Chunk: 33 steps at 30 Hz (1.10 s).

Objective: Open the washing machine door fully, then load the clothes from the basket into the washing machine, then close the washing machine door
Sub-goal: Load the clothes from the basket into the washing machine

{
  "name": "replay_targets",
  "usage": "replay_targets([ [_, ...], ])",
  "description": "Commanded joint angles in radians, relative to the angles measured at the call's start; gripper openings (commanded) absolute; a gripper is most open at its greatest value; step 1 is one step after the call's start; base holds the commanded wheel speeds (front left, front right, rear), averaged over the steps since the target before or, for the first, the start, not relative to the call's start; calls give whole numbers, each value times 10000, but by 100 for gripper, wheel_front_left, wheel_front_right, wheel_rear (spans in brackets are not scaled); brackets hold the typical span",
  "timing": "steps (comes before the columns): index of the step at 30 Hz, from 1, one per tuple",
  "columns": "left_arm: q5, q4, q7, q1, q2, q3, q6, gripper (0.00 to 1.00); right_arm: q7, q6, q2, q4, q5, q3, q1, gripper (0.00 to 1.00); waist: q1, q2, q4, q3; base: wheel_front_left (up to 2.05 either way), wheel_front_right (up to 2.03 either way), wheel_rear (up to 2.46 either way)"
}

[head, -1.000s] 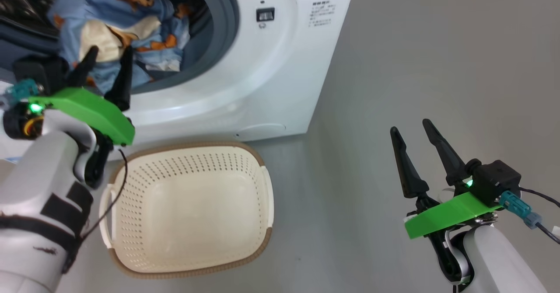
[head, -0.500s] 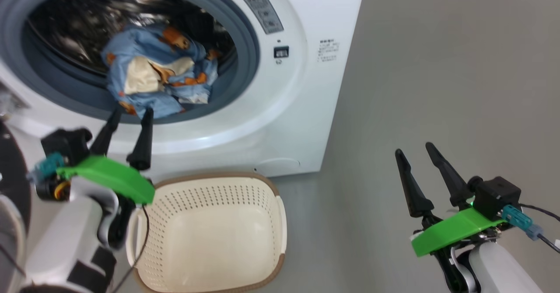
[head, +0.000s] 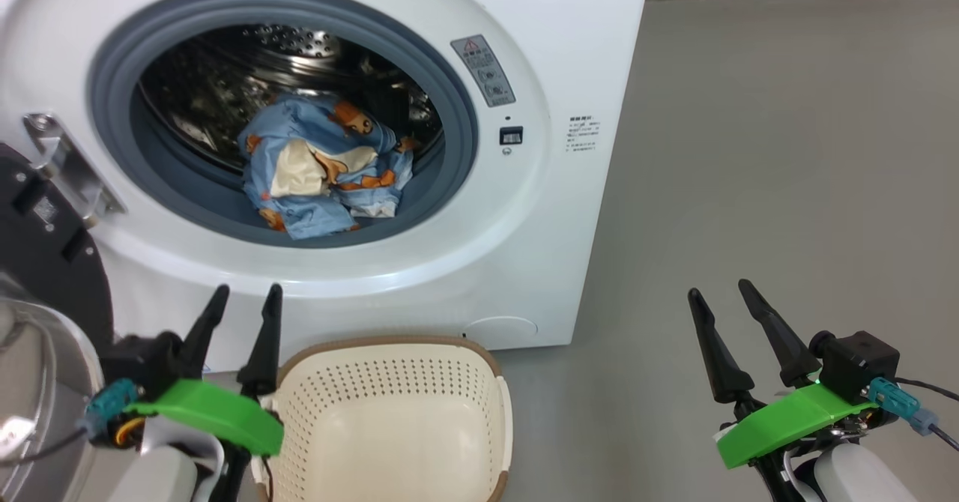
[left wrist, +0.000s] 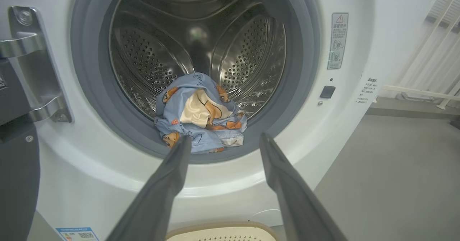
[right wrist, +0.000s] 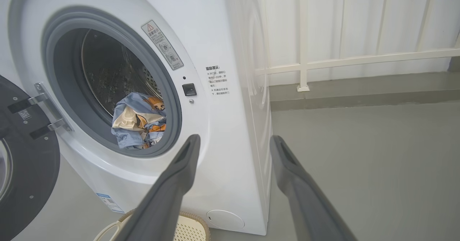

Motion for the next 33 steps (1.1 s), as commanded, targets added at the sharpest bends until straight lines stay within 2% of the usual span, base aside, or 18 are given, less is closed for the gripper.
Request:
replay_targets([
  [1, 209, -394, -104, 43, 270, 470, 91, 100, -82, 44, -149, -194, 155, 216, -9, 100, 1, 0, 145, -259, 0, 0, 0],
  [8, 612, -1258, -104, 1192, 82, 1064, 383, 100, -82, 44, -285, -187, 260, 329, 159, 100, 1, 0, 227, -559, 0, 0, 0],
  [16, 802, -1846, -104, 1964, -49, 1386, 417, 100, -82, 44, -345, -200, 232, 274, 274, 100, 1, 0, 354, -713, 0, 0, 0],
  [18, 856, -2012, -105, 2180, -99, 1479, 472, 100, -82, 44, -291, -241, 85, -45, 314, 100, 1, 0, 400, -751, 0, 0, 0],
  [33, 778, -2224, -105, 2362, -216, 1631, 505, 100, -82, 44, -87, -320, -183, -286, 404, 100, 1, 0, 493, -678, 0, 0, 0],
])
